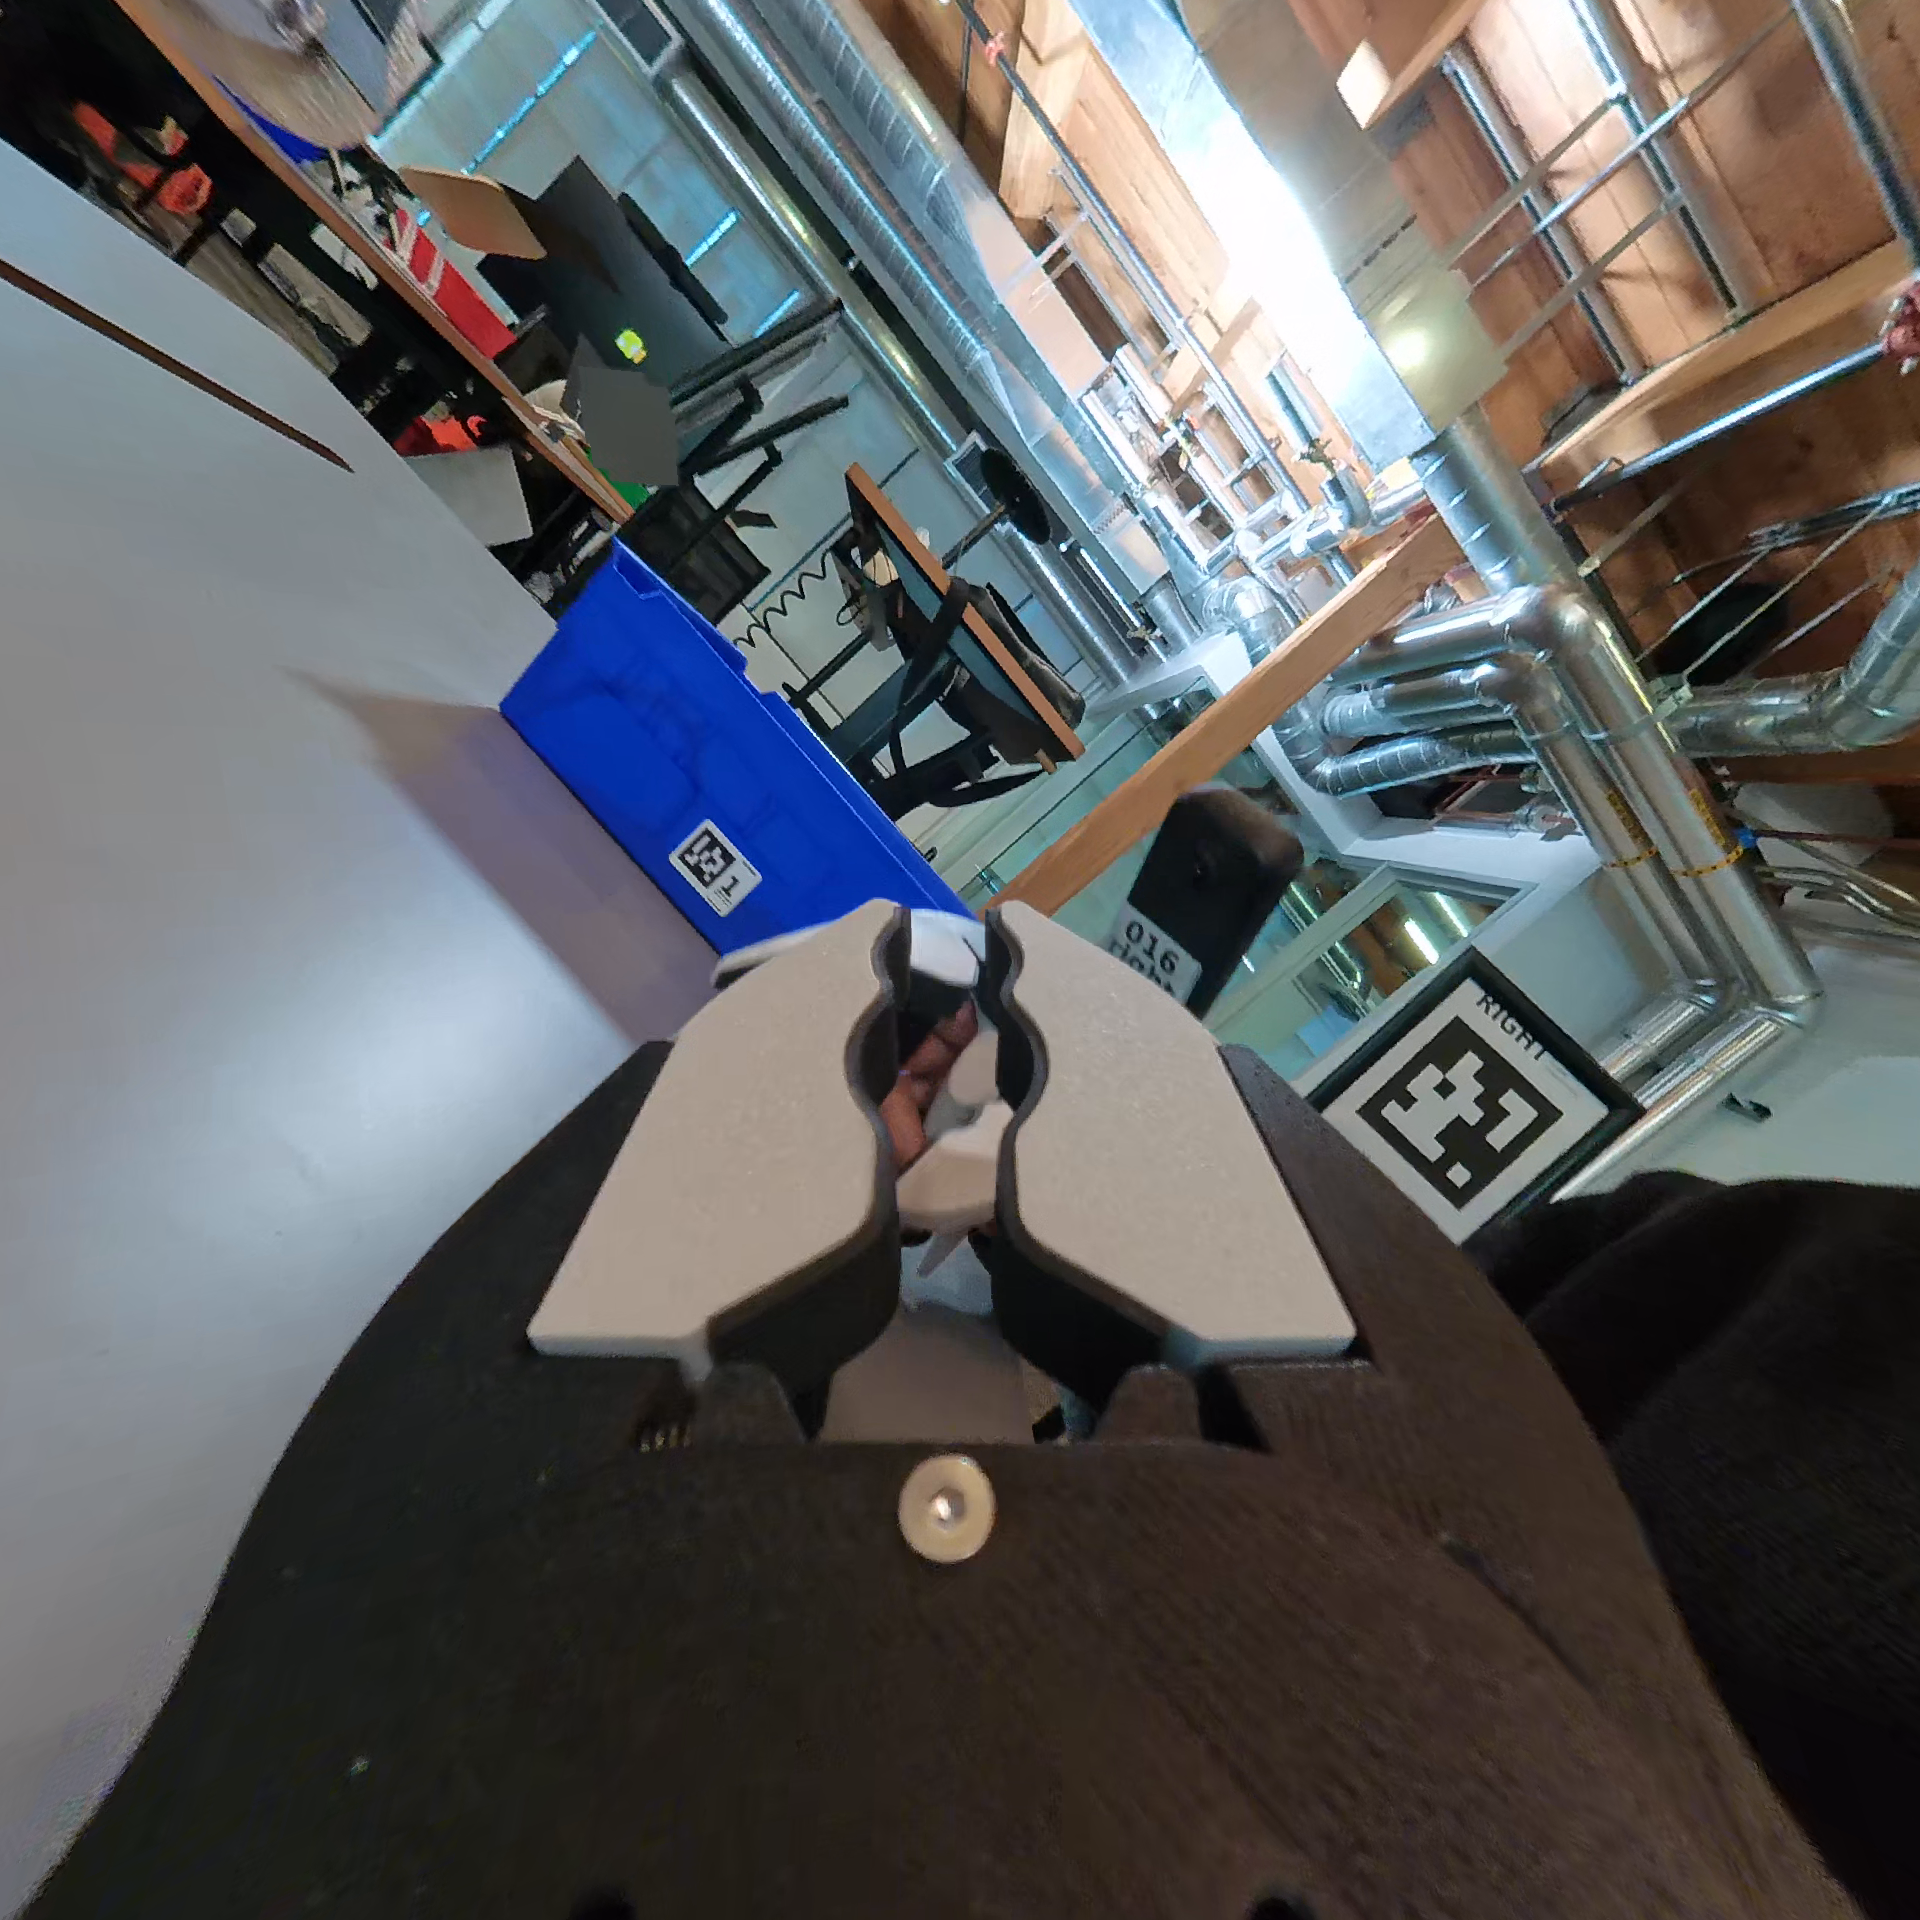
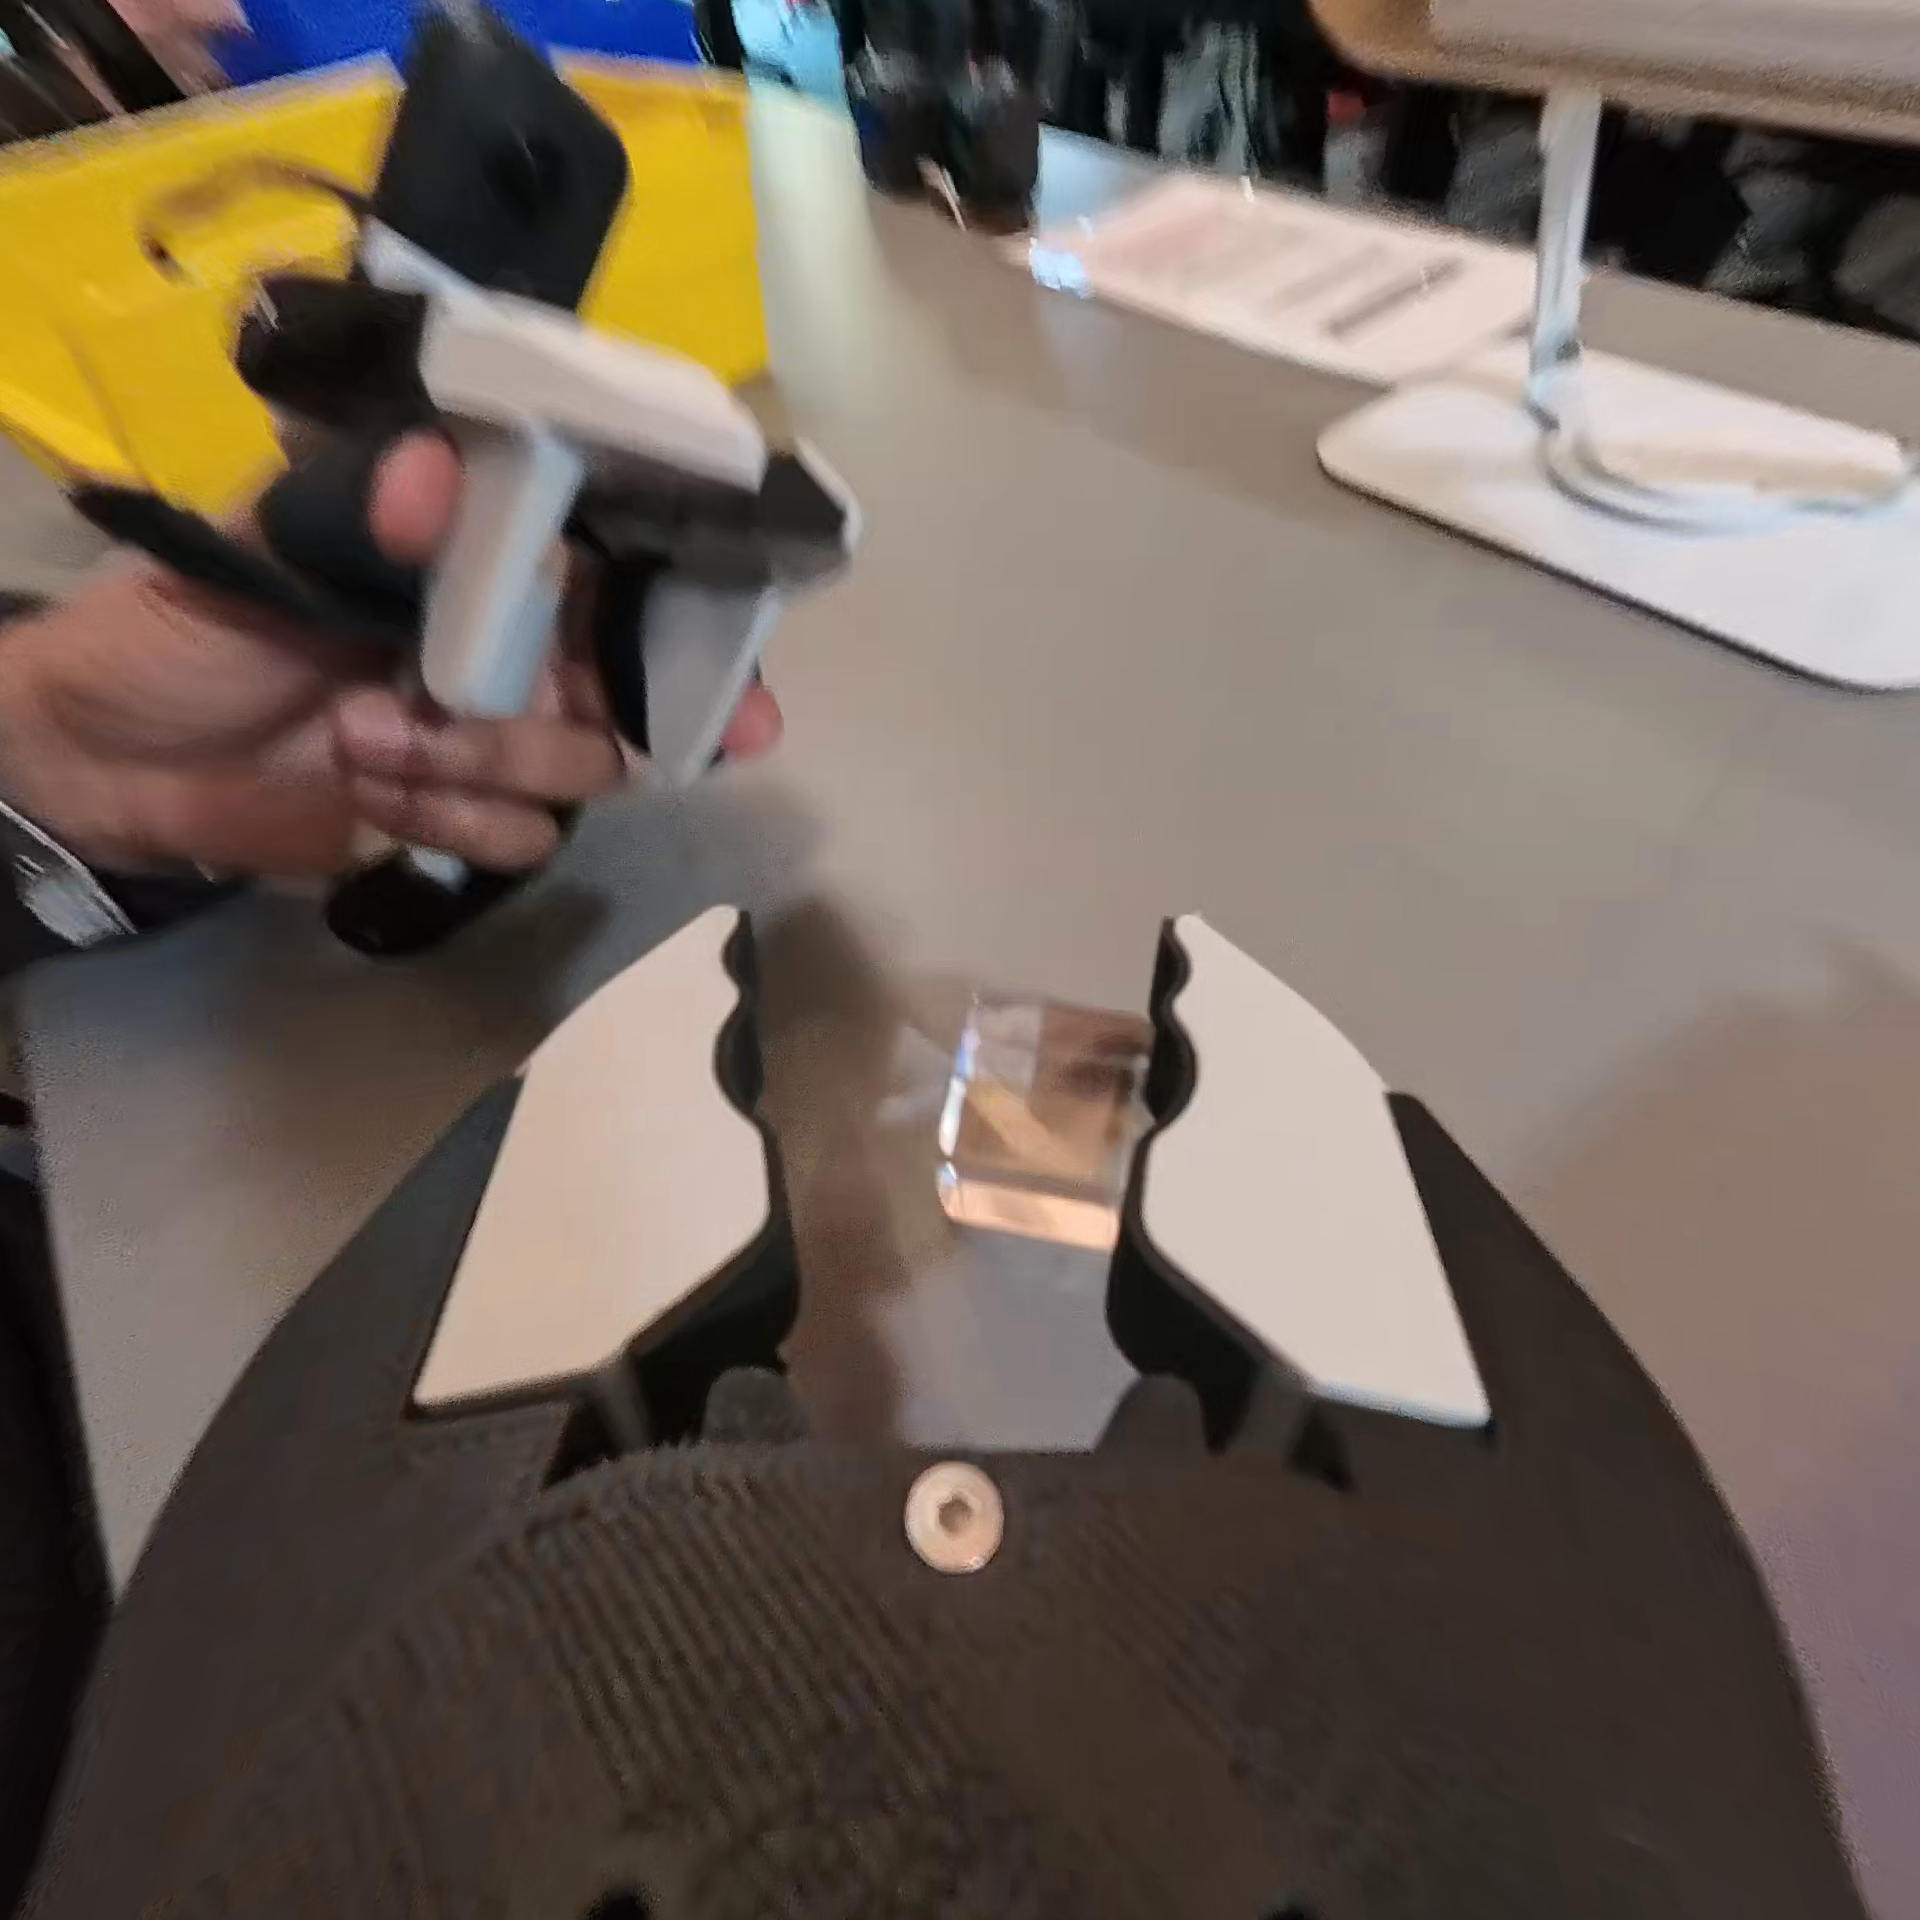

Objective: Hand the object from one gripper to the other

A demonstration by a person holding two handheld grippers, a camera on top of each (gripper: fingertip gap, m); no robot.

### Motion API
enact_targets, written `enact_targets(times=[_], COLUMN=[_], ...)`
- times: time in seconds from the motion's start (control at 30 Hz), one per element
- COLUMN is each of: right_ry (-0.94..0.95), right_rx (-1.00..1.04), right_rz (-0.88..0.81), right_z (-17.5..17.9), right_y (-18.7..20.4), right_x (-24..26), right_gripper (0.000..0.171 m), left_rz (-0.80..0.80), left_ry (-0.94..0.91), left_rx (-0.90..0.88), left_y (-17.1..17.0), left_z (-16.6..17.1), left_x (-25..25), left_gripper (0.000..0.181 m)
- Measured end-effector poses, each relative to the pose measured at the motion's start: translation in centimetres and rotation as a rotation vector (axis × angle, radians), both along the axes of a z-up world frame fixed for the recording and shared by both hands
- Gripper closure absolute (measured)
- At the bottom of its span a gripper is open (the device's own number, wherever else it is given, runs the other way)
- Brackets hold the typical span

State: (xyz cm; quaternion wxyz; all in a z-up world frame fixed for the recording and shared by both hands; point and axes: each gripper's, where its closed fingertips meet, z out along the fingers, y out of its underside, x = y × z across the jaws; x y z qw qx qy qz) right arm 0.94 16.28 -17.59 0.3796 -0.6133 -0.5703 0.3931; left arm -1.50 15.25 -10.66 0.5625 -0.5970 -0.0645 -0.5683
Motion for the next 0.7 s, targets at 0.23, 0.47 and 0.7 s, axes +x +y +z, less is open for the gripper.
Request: enact_targets(times=[0.23,0.47,0.7], right_ry=[-0.214,-0.306,-0.346], right_rx=[0.141,0.135,0.092], right_rz=[-0.085,-0.132,-0.130], right_z=[-2.1,-3.8,-4.4], right_y=[0.4,1.2,1.2], right_x=[2.4,3.1,3.0], right_gripper=[0.102,0.111,0.120], left_rz=[0.032,-0.001,-0.006], left_ry=[-0.033,-0.091,-0.117], left_rx=[-0.009,-0.030,-0.051], left_y=[2.0,2.2,2.2], left_z=[0.0,-0.4,-0.7], left_x=[-1.7,-1.0,-0.9], left_gripper=[0.168,0.168,0.167])
